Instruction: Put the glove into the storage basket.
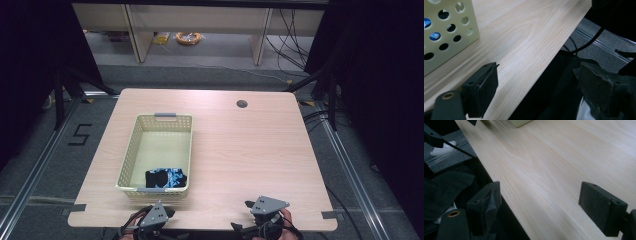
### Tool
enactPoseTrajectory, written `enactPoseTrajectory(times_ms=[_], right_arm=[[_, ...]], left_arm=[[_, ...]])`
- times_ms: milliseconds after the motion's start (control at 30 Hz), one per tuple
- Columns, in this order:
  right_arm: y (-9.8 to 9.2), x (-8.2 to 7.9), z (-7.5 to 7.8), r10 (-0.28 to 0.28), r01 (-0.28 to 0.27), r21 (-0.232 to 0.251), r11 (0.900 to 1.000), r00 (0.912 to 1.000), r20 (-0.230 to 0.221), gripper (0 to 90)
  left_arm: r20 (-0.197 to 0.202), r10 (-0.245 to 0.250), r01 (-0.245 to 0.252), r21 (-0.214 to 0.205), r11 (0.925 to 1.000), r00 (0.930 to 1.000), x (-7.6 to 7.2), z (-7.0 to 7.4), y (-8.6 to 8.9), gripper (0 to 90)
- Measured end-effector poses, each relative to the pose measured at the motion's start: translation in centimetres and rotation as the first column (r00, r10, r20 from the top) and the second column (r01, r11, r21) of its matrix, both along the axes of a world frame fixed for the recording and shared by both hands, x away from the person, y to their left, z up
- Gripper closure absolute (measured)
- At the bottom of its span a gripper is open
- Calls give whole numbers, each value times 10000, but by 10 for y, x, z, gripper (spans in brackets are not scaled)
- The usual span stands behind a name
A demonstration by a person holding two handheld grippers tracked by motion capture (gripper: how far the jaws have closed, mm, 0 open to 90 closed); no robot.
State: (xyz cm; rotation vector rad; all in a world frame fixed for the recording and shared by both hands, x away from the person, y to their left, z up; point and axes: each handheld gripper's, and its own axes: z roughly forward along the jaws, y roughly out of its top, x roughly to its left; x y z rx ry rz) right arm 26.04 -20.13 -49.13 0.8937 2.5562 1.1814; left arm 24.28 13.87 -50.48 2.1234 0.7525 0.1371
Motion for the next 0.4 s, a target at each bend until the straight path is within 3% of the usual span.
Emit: enactPoseTrajectory(times_ms=[67, 133, 233, 400], right_arm=[[0, 0, 0, 38, -38, -32, 10000, 10000, -7, 192], [0, 1, -1, 56, -56, -46, 10000, 10000, -14, 191], [0, 1, -1, 84, -84, 39, 10000, 9999, -128, 189], [0, 1, -1, -11, 12, 61, 10000, 9998, -209, 186]], left_arm=[[0, 15, -15, -21, 10000, 10000, 0, 0, 0, 161], [-46, 224, -226, -420, 9989, 9997, -1, -1, -2, 161], [61, 181, -181, -42, 9998, 9998, 0, -1, -1, 161], [84, 161, -161, -43, 9999, 9998, 1, -1, 0, 161]])
